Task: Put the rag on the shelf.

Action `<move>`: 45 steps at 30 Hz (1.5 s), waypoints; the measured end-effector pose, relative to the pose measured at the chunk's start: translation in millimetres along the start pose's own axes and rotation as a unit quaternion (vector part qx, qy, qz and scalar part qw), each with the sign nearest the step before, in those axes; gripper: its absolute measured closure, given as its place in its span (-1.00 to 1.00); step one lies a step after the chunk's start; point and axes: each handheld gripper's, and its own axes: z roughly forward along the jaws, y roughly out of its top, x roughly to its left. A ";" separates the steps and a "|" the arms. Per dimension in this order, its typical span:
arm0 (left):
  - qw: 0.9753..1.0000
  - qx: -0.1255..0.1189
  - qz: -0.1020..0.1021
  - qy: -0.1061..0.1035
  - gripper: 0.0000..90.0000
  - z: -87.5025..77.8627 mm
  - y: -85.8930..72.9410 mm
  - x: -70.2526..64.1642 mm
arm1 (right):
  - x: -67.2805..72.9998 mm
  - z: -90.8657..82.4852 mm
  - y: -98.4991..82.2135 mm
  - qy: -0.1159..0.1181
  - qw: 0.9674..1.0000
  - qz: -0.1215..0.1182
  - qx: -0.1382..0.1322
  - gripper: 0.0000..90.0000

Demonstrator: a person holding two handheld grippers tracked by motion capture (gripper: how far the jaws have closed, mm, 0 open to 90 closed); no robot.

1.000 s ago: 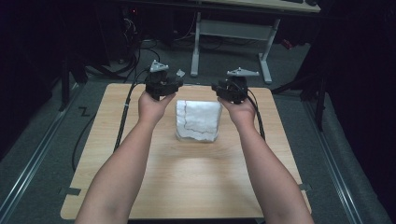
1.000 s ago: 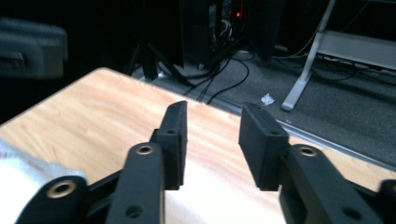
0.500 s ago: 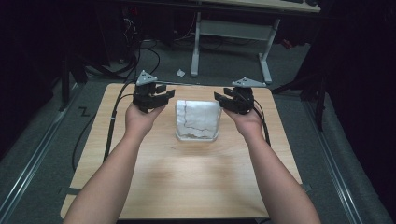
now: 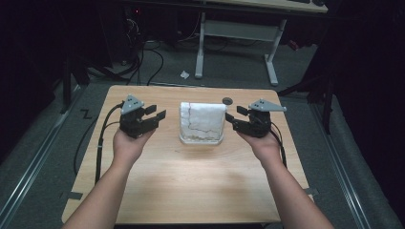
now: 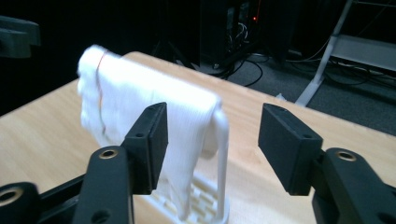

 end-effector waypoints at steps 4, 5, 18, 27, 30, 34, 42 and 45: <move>1.000 0.009 0.002 -0.007 0.17 -7.8 -24.3 -6.1 | 6.8 -6.4 -14.2 0.002 1.000 -0.011 0.007 -0.06; 1.000 0.014 0.001 -0.011 0.17 -9.7 -32.5 -8.0 | 8.5 -7.9 -18.5 0.003 1.000 -0.014 0.006 -0.06; 0.994 0.096 -0.004 -0.051 0.15 -15.3 -118.4 -37.7 | 42.8 -17.9 -95.6 0.014 0.998 -0.038 0.052 -0.07; 0.988 0.149 0.012 -0.051 0.11 -13.1 -159.1 -57.9 | 52.3 -20.3 -137.8 0.007 0.997 -0.015 0.077 -0.10; 0.985 0.153 0.038 -0.075 0.08 -16.6 -159.2 -79.0 | 53.7 -27.5 -165.2 -0.005 0.995 0.003 0.095 -0.06; 0.982 0.173 0.052 -0.056 0.11 -10.0 -160.3 -77.7 | 52.8 -27.2 -169.0 -0.009 0.993 -0.016 0.114 -0.09; 0.983 0.169 0.027 -0.065 0.09 -8.9 -163.0 -68.8 | 49.0 -23.6 -166.1 -0.007 0.994 -0.014 0.111 -0.09; 0.984 0.163 0.021 -0.069 0.09 -10.4 -162.5 -67.3 | 46.3 -22.5 -168.1 -0.005 0.993 -0.014 0.116 -0.09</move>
